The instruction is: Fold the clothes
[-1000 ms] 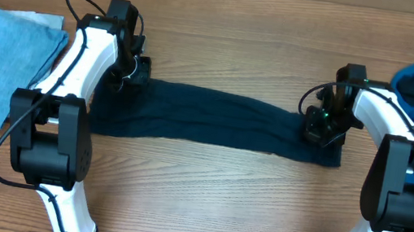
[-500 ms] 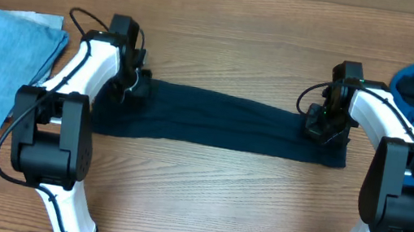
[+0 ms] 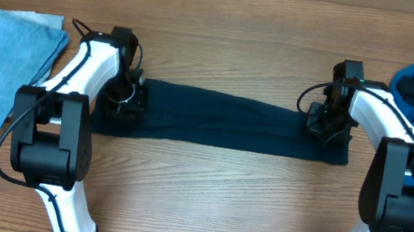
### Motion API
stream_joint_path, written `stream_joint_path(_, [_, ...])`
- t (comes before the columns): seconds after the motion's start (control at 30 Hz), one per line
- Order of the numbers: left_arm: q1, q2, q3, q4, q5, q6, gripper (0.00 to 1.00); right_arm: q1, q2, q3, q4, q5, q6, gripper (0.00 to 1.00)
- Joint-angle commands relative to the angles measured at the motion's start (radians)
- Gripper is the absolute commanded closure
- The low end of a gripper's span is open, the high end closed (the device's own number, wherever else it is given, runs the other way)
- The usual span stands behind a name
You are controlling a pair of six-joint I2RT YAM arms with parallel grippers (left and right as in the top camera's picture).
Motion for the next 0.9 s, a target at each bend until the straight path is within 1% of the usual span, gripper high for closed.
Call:
stream_joint_path(0.0, [0.003, 0.005, -0.003, 0.014, -0.079, 0.004, 0.95, -0.008, 0.015, 0.072, -0.030, 0.065, -0.005, 0.96])
stream_joint_path(0.03, [0.003, 0.005, -0.003, 0.021, -0.089, 0.004, 0.95, -0.008, 0.014, 0.114, -0.053, 0.064, -0.005, 0.96])
stream_joint_path(0.1, [0.003, 0.005, -0.003, 0.034, -0.089, -0.005, 0.94, -0.005, 0.011, 0.266, -0.138, 0.039, -0.014, 0.96])
stream_joint_path(0.17, [0.002, 0.005, -0.003, 0.033, -0.088, -0.007, 0.94, 0.006, 0.011, 0.362, -0.194, -0.023, -0.062, 0.96])
stream_joint_path(0.2, [0.002, 0.005, -0.003, 0.033, -0.087, -0.007, 0.95, 0.017, 0.011, 0.402, -0.228, -0.106, -0.125, 0.96])
stream_joint_path(0.23, [0.002, 0.005, -0.003, 0.034, -0.085, -0.007, 0.95, 0.024, 0.011, 0.415, -0.244, -0.163, -0.169, 0.96])
stream_joint_path(0.3, [0.002, 0.005, -0.003, 0.042, -0.085, -0.008, 0.95, 0.057, 0.011, 0.419, -0.293, -0.330, -0.312, 0.96])
stream_joint_path(0.33, [0.002, 0.005, -0.003, 0.047, -0.084, -0.008, 0.94, 0.089, 0.013, 0.413, -0.327, -0.378, -0.390, 0.96])
stream_joint_path(0.37, [0.002, 0.005, -0.003, 0.056, -0.084, -0.012, 0.94, 0.128, 0.013, 0.399, -0.338, -0.377, -0.438, 0.96])
stream_joint_path(0.43, [-0.001, 0.005, -0.003, 0.069, -0.058, -0.015, 0.96, 0.198, 0.013, 0.355, -0.325, -0.376, -0.505, 0.96])
stream_joint_path(0.5, [-0.001, 0.005, -0.003, 0.080, -0.036, -0.015, 0.96, 0.254, 0.013, 0.309, -0.260, -0.325, -0.505, 0.96])
stream_joint_path(0.57, [-0.001, 0.005, -0.003, 0.083, -0.035, -0.015, 0.96, 0.278, 0.013, 0.264, -0.191, -0.276, -0.504, 0.96])
stream_joint_path(0.63, [-0.001, 0.005, -0.003, 0.083, -0.035, -0.015, 0.96, 0.285, 0.015, 0.184, -0.100, -0.271, -0.502, 0.96])
stream_joint_path(0.7, [-0.001, 0.005, -0.003, 0.083, -0.035, -0.015, 0.96, 0.285, 0.015, 0.124, -0.043, -0.271, -0.502, 0.96])
stream_joint_path(0.87, [-0.001, 0.005, -0.003, 0.092, -0.035, -0.015, 0.95, 0.285, 0.017, 0.048, 0.022, -0.270, -0.492, 0.96])
